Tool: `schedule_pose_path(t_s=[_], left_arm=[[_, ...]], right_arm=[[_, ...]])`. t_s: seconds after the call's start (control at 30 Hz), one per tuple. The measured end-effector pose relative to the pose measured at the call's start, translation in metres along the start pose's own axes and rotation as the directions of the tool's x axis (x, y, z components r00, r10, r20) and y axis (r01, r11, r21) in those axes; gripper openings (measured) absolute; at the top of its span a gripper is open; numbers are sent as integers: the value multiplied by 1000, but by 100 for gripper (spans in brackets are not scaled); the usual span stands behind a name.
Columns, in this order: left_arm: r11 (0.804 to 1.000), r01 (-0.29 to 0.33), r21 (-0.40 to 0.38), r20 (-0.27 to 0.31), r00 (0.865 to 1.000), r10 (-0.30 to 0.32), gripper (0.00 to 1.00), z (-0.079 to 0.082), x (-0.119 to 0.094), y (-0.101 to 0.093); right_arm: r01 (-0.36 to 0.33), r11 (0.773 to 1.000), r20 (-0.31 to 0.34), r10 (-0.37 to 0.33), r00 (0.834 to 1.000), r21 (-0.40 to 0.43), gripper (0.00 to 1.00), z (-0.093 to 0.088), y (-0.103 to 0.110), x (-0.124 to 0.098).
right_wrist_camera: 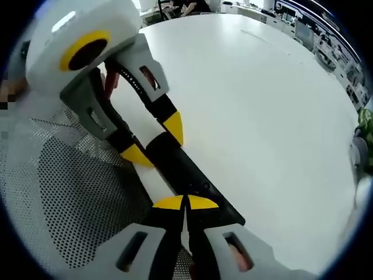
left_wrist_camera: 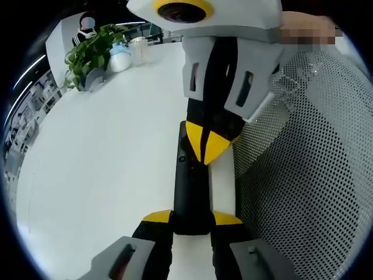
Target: Press the specified remote control buttons in sequence, fully releasing each button before pressing the next.
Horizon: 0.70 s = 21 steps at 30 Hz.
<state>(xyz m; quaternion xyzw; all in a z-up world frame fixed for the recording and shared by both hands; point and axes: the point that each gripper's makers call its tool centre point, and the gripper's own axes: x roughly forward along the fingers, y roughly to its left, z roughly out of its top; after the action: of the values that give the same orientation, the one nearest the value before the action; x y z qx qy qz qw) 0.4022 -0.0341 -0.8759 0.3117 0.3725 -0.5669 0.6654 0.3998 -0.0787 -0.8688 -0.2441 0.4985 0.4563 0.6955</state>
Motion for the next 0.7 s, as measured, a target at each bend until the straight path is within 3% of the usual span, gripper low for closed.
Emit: schedule_pose_path(t_s=[0.37,0.7], left_arm=[[1000,1,8,2,1000,-1,24,1,0,-1],[1000,6,18,3,1000,-6,24,1,1,-3]], right_arm=[[16,1000,64,-16,998,3,0,13,-3,-4],[29,999,48,-27,998,-45,0,12,-1,0]])
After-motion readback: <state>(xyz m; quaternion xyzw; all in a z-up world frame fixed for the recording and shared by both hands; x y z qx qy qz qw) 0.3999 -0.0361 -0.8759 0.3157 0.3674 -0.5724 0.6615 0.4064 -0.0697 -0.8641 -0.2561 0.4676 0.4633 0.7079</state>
